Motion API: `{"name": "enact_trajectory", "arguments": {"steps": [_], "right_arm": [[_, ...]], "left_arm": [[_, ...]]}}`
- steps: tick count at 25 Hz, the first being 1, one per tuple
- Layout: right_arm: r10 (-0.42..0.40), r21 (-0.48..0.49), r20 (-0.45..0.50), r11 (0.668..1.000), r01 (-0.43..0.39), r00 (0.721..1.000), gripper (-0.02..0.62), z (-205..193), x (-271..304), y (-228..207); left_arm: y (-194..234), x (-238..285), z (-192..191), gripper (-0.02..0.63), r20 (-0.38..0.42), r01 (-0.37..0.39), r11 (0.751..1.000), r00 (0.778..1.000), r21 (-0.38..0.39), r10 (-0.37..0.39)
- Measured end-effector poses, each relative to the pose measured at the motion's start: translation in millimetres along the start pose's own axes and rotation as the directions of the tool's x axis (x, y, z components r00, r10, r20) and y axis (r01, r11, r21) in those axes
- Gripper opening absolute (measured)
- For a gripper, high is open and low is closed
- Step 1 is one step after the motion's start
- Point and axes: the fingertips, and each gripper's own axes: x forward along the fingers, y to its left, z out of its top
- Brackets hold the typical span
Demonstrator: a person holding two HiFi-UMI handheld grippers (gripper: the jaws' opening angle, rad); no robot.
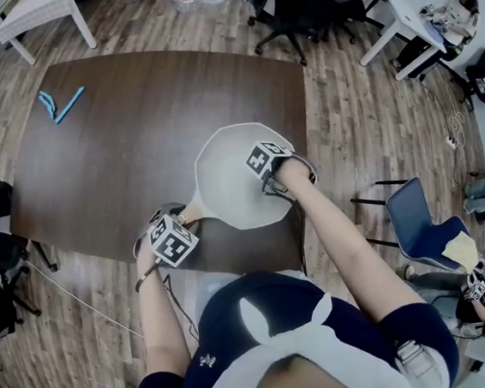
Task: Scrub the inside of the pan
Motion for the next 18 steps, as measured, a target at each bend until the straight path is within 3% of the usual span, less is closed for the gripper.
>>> {"name": "enact_trajectory", "arguments": {"steps": [18], "right_arm": [[0.082, -0.056, -0.054, 0.995, -0.085, 0.995, 0.009, -14.8, 2.6, 22.6]], "left_arm": [[-2.5, 0.9, 0.7, 0.193, -0.006, 0.003, 1.000, 1.000, -0.031, -0.003]]}}
